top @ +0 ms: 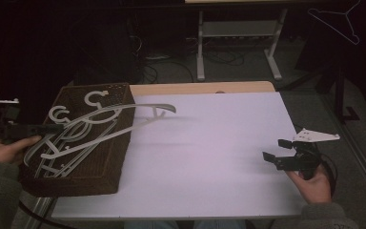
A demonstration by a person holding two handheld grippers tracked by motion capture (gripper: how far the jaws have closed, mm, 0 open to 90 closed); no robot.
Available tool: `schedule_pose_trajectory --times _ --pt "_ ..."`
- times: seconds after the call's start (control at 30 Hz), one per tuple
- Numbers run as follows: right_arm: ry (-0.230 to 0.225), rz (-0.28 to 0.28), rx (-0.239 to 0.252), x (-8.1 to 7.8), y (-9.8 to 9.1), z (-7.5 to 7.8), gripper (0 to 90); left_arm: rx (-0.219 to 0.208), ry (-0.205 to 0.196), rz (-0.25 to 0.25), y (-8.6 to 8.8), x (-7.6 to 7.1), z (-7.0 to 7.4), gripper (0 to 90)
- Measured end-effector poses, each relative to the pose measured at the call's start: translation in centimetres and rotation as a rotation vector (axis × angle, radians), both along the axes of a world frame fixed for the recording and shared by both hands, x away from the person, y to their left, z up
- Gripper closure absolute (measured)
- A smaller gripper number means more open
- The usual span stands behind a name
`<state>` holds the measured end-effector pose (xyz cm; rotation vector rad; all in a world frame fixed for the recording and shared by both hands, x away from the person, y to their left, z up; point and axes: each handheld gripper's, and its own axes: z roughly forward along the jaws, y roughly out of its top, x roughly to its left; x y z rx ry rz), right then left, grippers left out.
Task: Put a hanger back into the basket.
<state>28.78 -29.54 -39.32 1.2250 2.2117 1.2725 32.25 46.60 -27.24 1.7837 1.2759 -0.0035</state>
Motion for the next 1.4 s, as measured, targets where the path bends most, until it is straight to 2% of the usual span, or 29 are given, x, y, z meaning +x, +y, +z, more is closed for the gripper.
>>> schedule_pose_trajectory --times 0.07,0.27,0.37,0.5,0.63,0.73,0.8,0.93,1.13,1.23,1.33,1.4 --pt "0.011 0.000 -0.001 0.0 0.1 0.0 15.4 -0.007 -0.017 0.065 1.2 -0.2 0.1 82.5" --pt "0.008 0.005 -0.004 0.0 0.1 -0.2 15.4 -0.031 -0.028 0.163 4.1 -0.7 -0.1 82.5" --pt "0.016 0.004 -0.004 -0.1 0.1 -0.3 15.3 -0.031 -0.028 0.207 5.5 -1.0 -0.7 82.5" --pt "0.018 0.008 -0.005 -0.1 0.2 -0.4 15.3 -0.058 -0.032 0.273 7.3 -1.5 -1.5 82.5" --pt "0.025 0.010 -0.008 -0.1 0.3 -0.5 15.3 -0.056 -0.033 0.337 8.5 -1.9 -1.9 82.4" --pt "0.026 0.011 -0.008 -0.2 0.3 -0.5 15.3 -0.028 -0.026 0.383 9.1 -2.2 -2.3 82.5" --pt "0.024 0.012 -0.009 -0.2 0.3 -0.5 15.3 -0.023 -0.020 0.380 9.3 -2.2 -2.6 82.3" --pt "0.028 0.014 -0.005 -0.1 0.4 -0.5 15.3 0.026 -0.008 0.380 8.5 -1.9 -3.3 82.3" --pt "0.022 0.017 -0.005 -0.1 0.4 -0.4 15.4 0.110 -0.019 0.374 6.9 -1.2 -4.0 82.2" --pt "0.023 0.019 -0.006 -0.1 0.4 -0.4 15.4 0.145 -0.007 0.370 6.3 -1.0 -4.6 82.1" --pt "0.018 0.024 -0.008 -0.1 0.4 -0.4 15.4 0.214 0.019 0.321 5.5 -0.7 -5.3 81.9" --pt "0.019 0.023 -0.006 -0.1 0.4 -0.4 15.4 0.227 0.031 0.300 5.5 -0.8 -5.7 81.4"
